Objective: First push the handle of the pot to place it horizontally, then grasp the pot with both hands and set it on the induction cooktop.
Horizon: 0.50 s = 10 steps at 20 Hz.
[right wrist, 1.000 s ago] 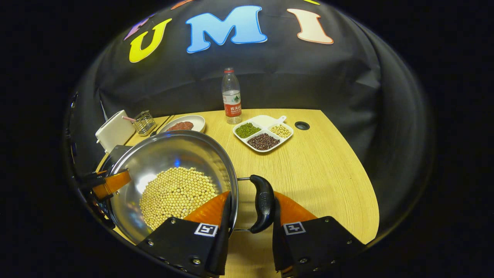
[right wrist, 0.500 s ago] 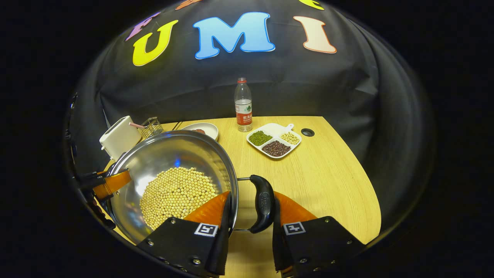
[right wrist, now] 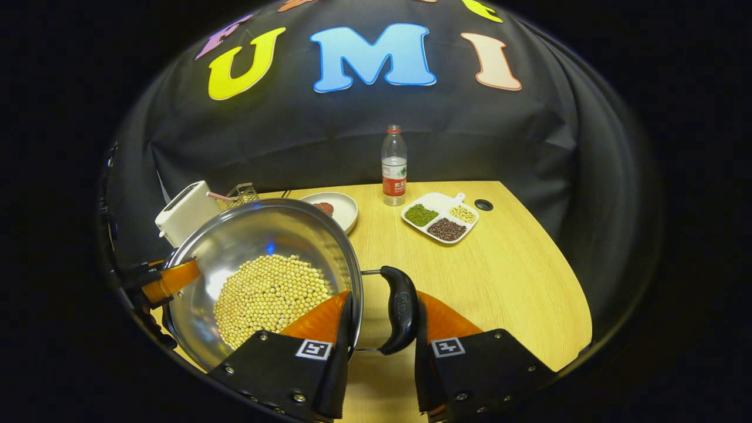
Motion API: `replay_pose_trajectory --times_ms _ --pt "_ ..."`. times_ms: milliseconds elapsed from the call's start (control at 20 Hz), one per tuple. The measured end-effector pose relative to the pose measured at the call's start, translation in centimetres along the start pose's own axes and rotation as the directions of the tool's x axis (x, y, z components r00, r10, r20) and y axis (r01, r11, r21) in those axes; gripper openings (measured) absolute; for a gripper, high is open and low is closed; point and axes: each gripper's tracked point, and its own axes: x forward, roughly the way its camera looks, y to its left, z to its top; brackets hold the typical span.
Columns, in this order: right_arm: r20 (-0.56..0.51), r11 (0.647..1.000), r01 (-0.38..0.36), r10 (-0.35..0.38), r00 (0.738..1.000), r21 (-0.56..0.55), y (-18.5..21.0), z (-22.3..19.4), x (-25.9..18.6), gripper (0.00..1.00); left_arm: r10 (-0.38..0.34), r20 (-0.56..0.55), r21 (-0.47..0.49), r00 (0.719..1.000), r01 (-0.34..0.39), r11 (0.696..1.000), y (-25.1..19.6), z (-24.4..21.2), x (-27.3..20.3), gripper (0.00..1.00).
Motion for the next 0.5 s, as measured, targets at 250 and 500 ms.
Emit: replay_pose_trajectory --times_ms 250,500 --pt "-0.002 1.000 0.002 -0.002 1.000 0.014 4.3 0.0 0.1 0.47 -0.004 0.007 0.005 1.000 0.004 1.000 4.4 0.3 0.1 0.63" --pt "-0.007 1.000 0.002 -0.002 1.000 0.024 8.7 -0.3 0.7 0.47 -0.007 0.002 0.012 1.000 0.007 1.000 9.3 0.3 0.4 0.63"
